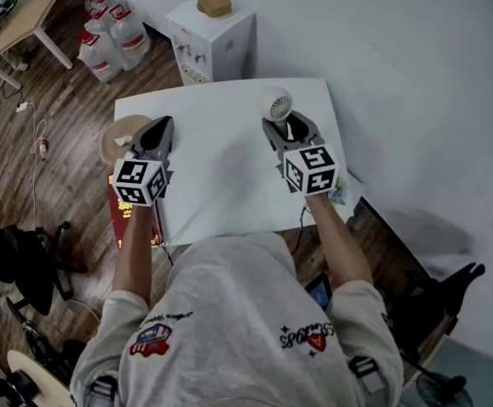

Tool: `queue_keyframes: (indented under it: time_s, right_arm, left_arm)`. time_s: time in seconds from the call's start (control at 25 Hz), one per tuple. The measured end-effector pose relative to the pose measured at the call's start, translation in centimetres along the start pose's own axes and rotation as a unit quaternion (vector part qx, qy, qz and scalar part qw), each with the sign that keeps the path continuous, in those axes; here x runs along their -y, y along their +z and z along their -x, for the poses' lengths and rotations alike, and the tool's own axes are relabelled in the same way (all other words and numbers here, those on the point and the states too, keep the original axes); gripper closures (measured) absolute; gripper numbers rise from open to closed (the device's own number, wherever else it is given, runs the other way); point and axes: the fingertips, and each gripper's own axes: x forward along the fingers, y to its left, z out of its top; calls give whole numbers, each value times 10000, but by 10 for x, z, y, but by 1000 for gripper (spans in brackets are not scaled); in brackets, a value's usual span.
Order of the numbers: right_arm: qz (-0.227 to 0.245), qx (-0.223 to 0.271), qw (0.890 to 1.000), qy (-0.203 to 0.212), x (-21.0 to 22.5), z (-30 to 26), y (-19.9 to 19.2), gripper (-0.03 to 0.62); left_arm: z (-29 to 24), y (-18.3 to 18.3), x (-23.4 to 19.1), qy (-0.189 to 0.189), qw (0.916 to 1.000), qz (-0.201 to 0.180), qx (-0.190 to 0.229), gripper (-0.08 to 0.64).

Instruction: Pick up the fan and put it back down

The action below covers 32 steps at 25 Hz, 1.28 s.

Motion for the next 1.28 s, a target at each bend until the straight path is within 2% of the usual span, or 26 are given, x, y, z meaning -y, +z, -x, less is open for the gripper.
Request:
queue_keyframes:
  time_s: [0.84, 1.28]
  right_arm:
    - [-98, -66, 9998, -176, 9, 11, -13, 397]
    - [36, -410, 9980, -474, 22, 25, -46, 397]
  left_arm:
    - [-2, -12, 10, -114, 9998, 81, -141, 555]
    - [-13, -30, 27, -380, 9985, 161, -351, 555]
